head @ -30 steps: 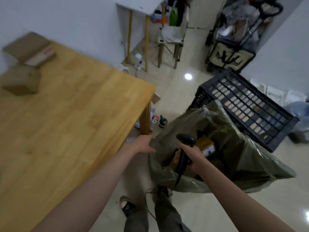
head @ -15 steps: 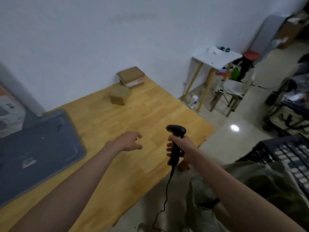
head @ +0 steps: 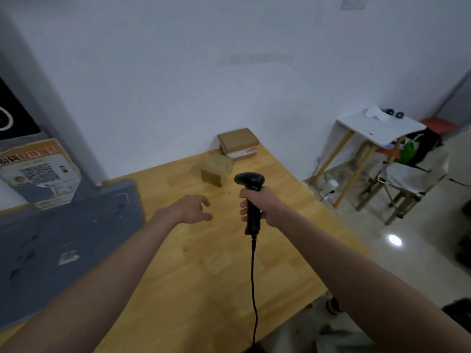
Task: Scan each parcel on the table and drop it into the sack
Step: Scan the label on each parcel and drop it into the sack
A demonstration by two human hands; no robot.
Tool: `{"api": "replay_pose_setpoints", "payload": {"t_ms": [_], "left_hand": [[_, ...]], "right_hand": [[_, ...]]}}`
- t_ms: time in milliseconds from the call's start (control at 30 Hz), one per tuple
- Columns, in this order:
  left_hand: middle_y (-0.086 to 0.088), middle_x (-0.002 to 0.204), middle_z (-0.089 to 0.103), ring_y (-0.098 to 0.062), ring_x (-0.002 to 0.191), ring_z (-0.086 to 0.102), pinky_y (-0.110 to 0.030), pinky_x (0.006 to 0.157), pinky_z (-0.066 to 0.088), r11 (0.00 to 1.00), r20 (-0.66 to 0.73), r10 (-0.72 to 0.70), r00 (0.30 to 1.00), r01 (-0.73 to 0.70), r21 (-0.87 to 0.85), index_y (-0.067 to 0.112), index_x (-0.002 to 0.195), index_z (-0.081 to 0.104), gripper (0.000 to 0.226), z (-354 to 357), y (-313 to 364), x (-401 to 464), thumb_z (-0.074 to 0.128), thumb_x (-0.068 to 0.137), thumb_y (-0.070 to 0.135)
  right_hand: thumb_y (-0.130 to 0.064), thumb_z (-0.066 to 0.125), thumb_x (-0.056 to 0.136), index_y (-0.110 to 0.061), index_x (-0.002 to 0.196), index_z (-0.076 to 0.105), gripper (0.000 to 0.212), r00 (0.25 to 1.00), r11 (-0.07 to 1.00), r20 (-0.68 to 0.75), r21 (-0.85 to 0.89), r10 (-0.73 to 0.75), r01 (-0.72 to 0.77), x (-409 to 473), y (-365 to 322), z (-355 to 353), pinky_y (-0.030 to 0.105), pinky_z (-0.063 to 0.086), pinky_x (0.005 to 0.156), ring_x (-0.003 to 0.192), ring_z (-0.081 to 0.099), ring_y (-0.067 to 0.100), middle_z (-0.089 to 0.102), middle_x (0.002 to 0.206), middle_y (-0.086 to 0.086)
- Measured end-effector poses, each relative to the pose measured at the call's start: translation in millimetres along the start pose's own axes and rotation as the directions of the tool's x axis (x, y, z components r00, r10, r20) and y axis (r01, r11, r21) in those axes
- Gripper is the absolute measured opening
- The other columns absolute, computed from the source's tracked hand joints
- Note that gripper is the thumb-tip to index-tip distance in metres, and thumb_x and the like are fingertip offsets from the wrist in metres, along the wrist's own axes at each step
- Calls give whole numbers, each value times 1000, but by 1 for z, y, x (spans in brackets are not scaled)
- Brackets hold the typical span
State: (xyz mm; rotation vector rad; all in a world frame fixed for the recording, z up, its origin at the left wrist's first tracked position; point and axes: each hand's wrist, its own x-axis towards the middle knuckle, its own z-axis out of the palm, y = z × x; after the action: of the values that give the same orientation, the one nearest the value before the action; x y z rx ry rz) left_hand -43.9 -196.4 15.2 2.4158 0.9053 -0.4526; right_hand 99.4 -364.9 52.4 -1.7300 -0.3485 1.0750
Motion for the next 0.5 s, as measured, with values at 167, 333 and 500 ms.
{"api": "replay_pose_setpoints", "payload": {"t_ms": [167,333,500], "left_hand": [[-2,132,57,-22,115,56,-38,96,49,998,-18,-56,998,56,5,23,138,50,57,-14,1,61,65,89,49],[-3,130,58,-23,115,57,-39,96,48,995,-44,-93,995,91,-45,21,135,53,53,-42,-2,123,66,90,47],[-4,132,59,-22,122,54,-37,99,45,984,-84,-140,987,130,-119,20,135,55,53,-62,-18,180,67,89,45]], "right_hand": [[-15,67,92,2,112,62,26,1000,1000,23,10,6,-6,72,-33,-7,40,63,63,66,64,27,63,90,17],[-15,67,92,2,111,63,26,1000,1000,29,-7,12,-12,147,-75,-16,36,61,60,64,63,26,63,87,17],[-14,67,92,2,107,63,22,1000,1000,2,3,23,-23,226,-101,-11,34,57,57,60,60,25,62,83,17]]}}
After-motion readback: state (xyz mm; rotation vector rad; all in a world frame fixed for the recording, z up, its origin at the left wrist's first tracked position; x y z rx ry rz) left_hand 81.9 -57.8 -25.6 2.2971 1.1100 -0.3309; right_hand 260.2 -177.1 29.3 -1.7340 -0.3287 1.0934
